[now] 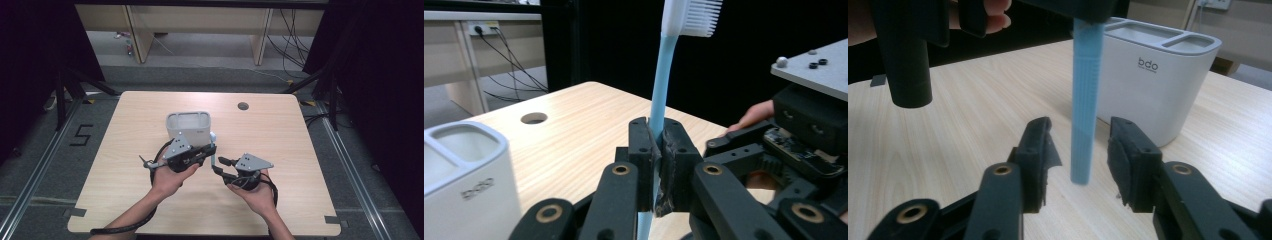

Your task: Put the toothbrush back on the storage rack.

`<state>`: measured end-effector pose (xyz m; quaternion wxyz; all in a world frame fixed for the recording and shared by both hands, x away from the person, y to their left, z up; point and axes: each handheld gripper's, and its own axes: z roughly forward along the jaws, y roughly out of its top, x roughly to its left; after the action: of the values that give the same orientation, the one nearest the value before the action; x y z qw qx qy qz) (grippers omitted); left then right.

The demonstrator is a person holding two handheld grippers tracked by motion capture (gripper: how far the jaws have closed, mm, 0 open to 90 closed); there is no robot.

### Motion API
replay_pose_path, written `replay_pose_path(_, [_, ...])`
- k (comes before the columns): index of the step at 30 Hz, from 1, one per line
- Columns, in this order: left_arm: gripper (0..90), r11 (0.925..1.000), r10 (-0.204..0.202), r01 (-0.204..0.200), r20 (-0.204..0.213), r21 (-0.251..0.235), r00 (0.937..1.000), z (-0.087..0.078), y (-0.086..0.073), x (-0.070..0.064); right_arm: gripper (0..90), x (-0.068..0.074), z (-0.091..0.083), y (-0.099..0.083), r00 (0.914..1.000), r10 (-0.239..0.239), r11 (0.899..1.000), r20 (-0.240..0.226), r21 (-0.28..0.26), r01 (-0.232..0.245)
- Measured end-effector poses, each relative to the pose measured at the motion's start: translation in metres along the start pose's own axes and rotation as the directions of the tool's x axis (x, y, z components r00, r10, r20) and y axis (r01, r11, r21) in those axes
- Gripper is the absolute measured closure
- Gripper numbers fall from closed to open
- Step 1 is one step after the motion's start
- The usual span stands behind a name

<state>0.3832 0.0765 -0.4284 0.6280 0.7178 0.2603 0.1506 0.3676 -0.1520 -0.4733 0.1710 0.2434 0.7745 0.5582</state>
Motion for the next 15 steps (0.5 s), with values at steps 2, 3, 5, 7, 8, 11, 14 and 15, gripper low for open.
replay_pose_path(2, [84.1, 1.0000, 0.006, -0.007, -0.010, -0.006, 0.9999, -0.002, 0.001, 0.002, 58.9, 0.001, -0.003, -0.001, 0.9997, 0.016, 1.000, 0.019, 0.021, -0.016])
replay_pose_path(3, [84.2, 0.9998, 0.016, -0.017, -0.022, -0.008, 0.9996, -0.005, 0.002, 0.005, 58.5, 0.000, -0.003, -0.001, 0.9997, 0.020, 1.000, 0.014, 0.014, -0.020])
replay_pose_path(5, [84.1, 0.9997, 0.022, -0.022, -0.034, -0.011, 0.9992, -0.008, 0.004, 0.008, 58.0, -0.001, -0.005, -0.001, 0.9993, -0.002, 1.000, 0.037, 0.023, 0.002])
replay_pose_path(7, [84.1, 0.9996, 0.026, -0.027, -0.049, -0.013, 0.9985, -0.011, 0.005, 0.011, 57.6, -0.002, -0.007, -0.002, 0.9995, -0.001, 0.999, 0.031, 0.032, 0.000])
replay_pose_path(8, [84.1, 0.9996, 0.026, -0.027, -0.049, -0.013, 0.9985, -0.011, 0.005, 0.011, 57.6, -0.002, -0.007, -0.002, 0.9995, -0.001, 0.999, 0.031, 0.032, 0.000])
replay_pose_path(11, [84.1, 0.9993, 0.029, -0.030, -0.065, -0.022, 0.9975, -0.016, 0.006, 0.016, 57.2, -0.003, -0.008, -0.005, 0.9995, 0.015, 0.999, 0.029, 0.032, -0.016])
replay_pose_path(14, [84.2, 0.9993, 0.031, -0.033, -0.086, -0.020, 0.9958, -0.022, 0.007, 0.021, 57.3, -0.003, -0.009, -0.007, 0.9986, 0.012, 0.999, 0.051, 0.035, -0.014])
replay_pose_path(15, [84.1, 0.9993, 0.027, -0.029, -0.091, -0.023, 0.9954, -0.024, 0.007, 0.023, 57.3, -0.003, -0.012, -0.009, 0.9985, 0.025, 0.998, 0.049, 0.058, -0.028])
